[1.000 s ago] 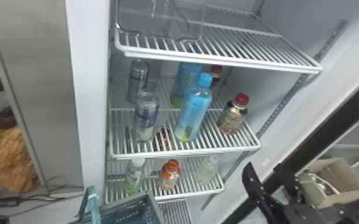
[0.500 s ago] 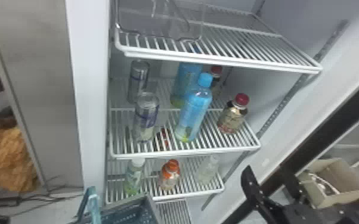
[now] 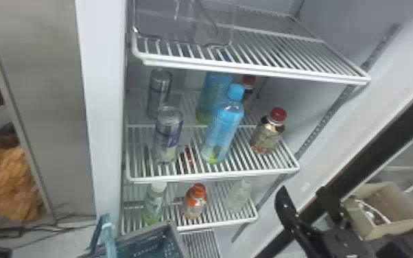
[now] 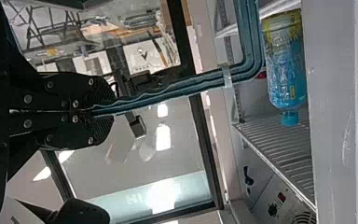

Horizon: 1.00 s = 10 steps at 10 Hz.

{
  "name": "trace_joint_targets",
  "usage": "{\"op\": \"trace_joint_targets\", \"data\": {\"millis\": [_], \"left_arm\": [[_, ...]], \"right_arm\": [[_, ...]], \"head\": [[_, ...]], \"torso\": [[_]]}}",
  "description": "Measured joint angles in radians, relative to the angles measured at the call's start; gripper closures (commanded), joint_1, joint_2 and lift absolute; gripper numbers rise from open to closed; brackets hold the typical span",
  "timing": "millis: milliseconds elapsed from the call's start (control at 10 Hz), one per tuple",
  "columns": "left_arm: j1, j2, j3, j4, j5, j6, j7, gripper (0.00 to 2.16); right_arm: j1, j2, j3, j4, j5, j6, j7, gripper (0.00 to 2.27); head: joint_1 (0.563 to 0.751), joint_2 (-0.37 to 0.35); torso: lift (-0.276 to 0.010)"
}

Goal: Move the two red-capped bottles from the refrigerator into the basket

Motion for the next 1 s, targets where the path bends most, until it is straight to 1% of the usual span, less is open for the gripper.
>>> {"op": "trace_joint_targets", "data": {"millis": [800,1000], "left_arm": [[-0.010,0.000,-0.008,0.009,0.000,0.000,0.002,1.20],[-0.014,0.001,-0.012,0.014,0.002,0.000,0.002,1.20]], "right_arm": [[-0.229,0.000,0.000,0.098,0.062,0.131,-0.028,0.13],[-0.298,-0.009,0.002,0.139,0.071,0.160,-0.027,0.13]], "head": [[0.695,-0.350],[0.695,-0.350]], "torso": [[0.000],[0.000]]}}
